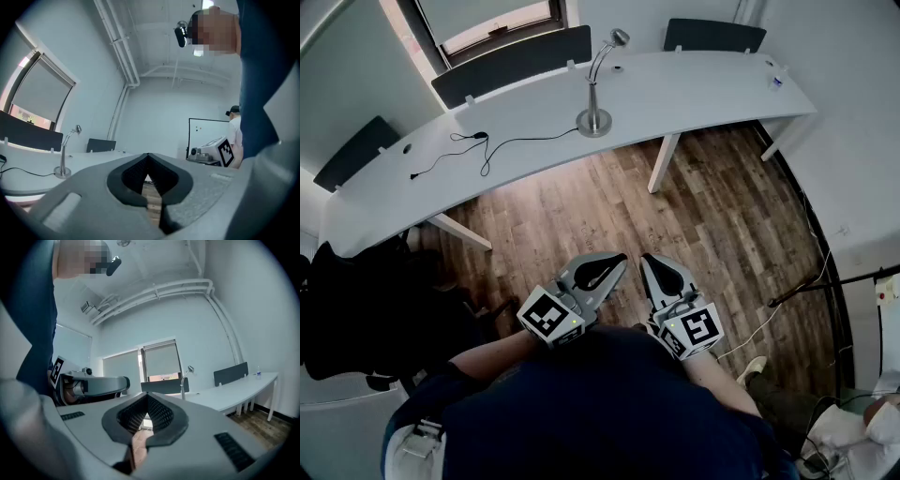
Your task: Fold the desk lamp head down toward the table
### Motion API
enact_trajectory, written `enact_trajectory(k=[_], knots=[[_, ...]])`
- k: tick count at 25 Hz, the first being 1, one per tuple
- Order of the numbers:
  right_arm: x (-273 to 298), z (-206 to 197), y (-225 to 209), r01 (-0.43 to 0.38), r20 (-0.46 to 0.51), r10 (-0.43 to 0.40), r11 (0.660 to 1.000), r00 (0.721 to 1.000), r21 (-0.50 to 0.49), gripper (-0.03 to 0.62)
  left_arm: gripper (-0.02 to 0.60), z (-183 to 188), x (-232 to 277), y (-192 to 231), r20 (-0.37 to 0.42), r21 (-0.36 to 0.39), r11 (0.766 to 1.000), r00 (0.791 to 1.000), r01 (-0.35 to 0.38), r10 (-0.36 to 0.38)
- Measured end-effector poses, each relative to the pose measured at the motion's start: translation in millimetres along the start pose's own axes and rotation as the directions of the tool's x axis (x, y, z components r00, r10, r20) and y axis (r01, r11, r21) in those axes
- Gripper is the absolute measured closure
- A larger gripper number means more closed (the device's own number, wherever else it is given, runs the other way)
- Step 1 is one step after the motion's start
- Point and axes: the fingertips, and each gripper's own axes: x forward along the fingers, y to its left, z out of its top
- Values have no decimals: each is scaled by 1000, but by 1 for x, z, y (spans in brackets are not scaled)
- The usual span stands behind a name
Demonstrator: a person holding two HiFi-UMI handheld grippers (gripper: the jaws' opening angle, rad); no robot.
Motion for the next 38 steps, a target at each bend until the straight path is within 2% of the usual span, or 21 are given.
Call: enact_trajectory(k=[3, 10, 16, 25, 32, 38], knots=[[1, 1, -1, 1, 6, -1, 1000, 1000, -2, 585, 575, 4, 2, 0, 6, 9, 1000, 1000, 3, -3], [1, -2, -3, -8, 2, 8, 1000, 1000, -1, 585, 575, 3, 6, 0, 13, -19, 1000, 1000, -11, 11], [-3, -2, -11, -16, 5, 16, 1000, 1000, 2, 585, 576, -2, 11, -1, 7, -2, 1000, 1000, -17, 17], [-12, -2, -30, -70, 9, 70, 997, 997, 15, 583, 575, -2, 33, -4, 13, -43, 995, 996, -91, 92], [-20, -12, -58, -128, -1, 128, 991, 992, 42, 583, 576, -8, 55, -6, 25, -35, 985, 985, -170, 171], [-5, -13, -73, -168, -1, 168, 985, 986, 40, 583, 576, -10, 67, 16, 21, -42, 977, 978, -207, 208]])
